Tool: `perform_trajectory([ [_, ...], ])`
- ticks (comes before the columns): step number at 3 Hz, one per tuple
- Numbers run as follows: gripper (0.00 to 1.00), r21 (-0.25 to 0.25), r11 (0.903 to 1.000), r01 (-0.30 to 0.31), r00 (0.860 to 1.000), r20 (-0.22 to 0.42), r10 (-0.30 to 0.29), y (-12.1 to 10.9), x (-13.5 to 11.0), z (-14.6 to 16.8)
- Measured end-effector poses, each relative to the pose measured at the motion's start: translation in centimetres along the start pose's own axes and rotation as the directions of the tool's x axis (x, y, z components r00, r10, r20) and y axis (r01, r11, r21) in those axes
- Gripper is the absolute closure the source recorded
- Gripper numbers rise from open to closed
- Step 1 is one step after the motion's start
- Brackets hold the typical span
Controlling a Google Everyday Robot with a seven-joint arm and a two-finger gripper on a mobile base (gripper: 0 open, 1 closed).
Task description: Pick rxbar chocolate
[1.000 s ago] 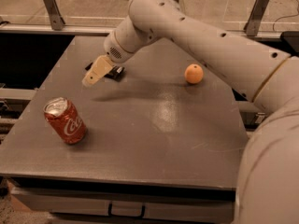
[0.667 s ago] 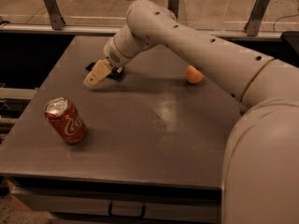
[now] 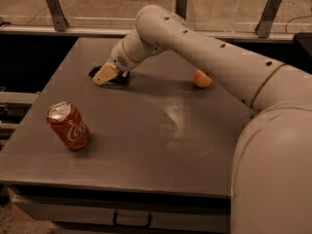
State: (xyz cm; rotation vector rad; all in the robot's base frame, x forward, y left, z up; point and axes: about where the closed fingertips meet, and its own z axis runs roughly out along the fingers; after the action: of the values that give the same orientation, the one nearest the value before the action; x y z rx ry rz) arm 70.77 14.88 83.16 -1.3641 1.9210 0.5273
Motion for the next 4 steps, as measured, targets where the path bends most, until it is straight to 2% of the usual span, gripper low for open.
perform_trajectory([
  [1, 0.88, 0.024, 0.9997, 0.009, 0.999, 0.033, -0.01, -0.1, -0.8, -1.6],
  [2, 1.0, 0.031, 0.9988, 0.037, 0.995, 0.088, -0.04, 0.8, -2.8, -4.0],
  [3, 1.0, 0.028, 0.9945, 0.101, 0.976, 0.192, -0.104, 2.6, -6.9, -7.8],
  [4, 1.0, 0.018, 0.985, 0.172, 0.929, 0.331, -0.168, 4.6, -11.4, -11.8],
])
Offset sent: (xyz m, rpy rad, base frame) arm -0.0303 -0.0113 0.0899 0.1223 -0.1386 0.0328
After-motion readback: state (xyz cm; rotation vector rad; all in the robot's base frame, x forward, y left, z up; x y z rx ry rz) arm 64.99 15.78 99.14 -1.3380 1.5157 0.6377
